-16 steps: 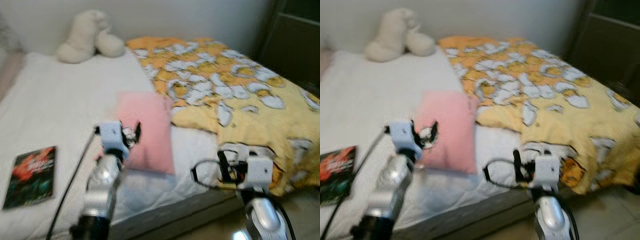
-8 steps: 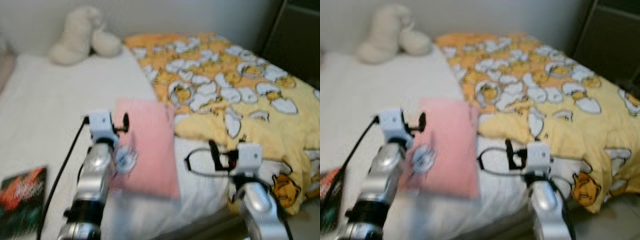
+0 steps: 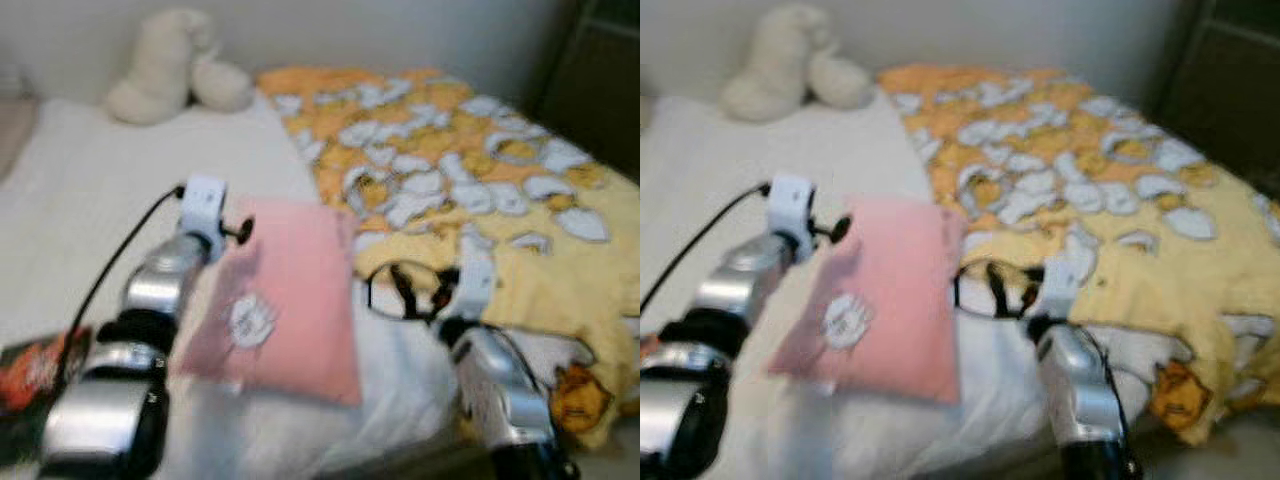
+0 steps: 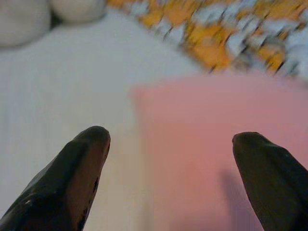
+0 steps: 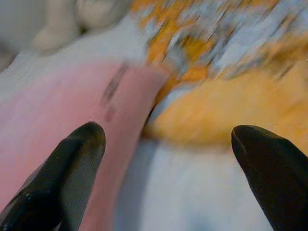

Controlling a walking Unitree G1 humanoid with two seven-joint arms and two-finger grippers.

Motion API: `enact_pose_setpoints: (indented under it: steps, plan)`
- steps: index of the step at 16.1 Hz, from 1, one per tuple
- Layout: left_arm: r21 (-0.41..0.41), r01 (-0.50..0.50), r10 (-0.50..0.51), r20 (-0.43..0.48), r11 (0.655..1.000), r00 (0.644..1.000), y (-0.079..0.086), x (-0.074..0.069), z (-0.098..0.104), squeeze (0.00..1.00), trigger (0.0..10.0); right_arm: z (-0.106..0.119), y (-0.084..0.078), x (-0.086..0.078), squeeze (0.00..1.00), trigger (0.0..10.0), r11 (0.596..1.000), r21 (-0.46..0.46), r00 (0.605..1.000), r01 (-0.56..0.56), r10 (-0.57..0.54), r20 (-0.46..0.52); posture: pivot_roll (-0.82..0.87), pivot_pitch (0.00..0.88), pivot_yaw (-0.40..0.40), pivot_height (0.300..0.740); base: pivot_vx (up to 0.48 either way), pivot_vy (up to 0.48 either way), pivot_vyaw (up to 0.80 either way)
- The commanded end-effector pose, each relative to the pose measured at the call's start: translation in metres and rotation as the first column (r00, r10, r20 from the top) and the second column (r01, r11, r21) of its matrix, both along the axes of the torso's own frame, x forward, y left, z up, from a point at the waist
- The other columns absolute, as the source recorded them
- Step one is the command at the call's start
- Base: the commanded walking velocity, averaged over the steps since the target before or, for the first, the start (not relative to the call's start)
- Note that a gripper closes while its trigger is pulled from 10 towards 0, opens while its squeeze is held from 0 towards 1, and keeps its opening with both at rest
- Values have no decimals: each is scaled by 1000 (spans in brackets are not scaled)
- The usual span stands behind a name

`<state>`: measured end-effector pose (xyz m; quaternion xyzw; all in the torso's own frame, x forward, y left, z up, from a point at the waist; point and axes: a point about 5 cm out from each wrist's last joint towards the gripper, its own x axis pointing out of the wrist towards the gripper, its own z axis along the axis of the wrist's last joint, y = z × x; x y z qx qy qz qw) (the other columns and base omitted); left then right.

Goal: Clean up the room

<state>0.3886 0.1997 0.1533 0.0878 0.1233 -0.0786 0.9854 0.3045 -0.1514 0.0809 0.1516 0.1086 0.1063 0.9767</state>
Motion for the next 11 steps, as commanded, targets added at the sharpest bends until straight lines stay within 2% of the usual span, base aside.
enact_pose_setpoints:
  steps: [1,2,3,4,5,7,9,11]
  plan:
    - [16,35,-35,11,999,999,-5,4,11,0,10000,2,2,1,0,10000,999,34,1000,-21,21,-6,76,122,6,740,0,0,0]
    - [-29,49,-50,-1,998,999,4,6,20,0,10000,-5,8,6,0,10000,997,51,997,-60,62,-39,90,140,0,740,0,0,0]
    - [-102,96,-98,-10,990,995,6,7,28,0,10000,-7,10,8,0,10000,994,73,995,-77,81,-56,108,185,-9,740,0,0,0]
    - [-172,178,-180,6,969,984,-1,8,36,0,10000,-9,8,11,0,10000,991,92,993,-100,105,-61,116,204,-14,740,0,0,0]
    - [-181,209,-212,-1,961,977,-4,9,38,0,10000,-9,9,12,0,10000,987,104,990,-126,132,-54,141,245,-21,740,0,0,0]
    - [-160,259,-269,-44,953,962,-14,7,33,0,10000,-8,16,20,0,10000,972,139,980,-189,196,-40,151,271,-23,740,0,0,0]
    - [-134,321,-339,-141,938,930,-20,1,20,0,10000,-7,29,31,0,10000,965,152,973,-214,224,-50,155,287,-21,740,0,0,0]
    - [-142,388,-411,-219,911,885,-25,-9,9,0,10000,-2,40,38,0,10000,955,173,967,-243,253,-41,159,290,-23,740,0,0,0]
